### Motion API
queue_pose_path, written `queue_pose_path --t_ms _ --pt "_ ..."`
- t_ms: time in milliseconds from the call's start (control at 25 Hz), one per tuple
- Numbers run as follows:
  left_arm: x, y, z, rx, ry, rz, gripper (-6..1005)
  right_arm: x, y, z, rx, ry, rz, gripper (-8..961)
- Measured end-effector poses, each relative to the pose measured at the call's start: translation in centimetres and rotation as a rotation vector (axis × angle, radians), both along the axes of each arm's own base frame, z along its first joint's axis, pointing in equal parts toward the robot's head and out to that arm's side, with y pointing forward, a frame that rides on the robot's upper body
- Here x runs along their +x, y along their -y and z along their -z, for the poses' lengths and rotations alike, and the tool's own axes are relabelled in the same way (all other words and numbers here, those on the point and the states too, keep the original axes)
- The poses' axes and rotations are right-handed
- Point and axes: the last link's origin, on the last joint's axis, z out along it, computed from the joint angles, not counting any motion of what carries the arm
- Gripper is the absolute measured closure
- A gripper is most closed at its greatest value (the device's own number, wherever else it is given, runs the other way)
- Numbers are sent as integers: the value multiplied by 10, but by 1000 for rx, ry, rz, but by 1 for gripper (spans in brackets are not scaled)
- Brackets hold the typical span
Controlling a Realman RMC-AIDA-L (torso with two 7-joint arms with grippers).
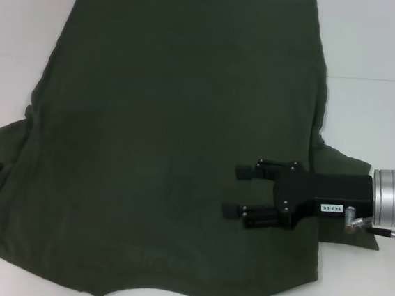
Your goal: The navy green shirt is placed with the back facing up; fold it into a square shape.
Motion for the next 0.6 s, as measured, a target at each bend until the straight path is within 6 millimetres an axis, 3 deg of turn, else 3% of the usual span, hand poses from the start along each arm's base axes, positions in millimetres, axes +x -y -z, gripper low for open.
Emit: queue_pose_path --t_ms 600 --pt "-3 -3 9 -27 -63 -4 135 -1 -2 3 10 5 7 43"
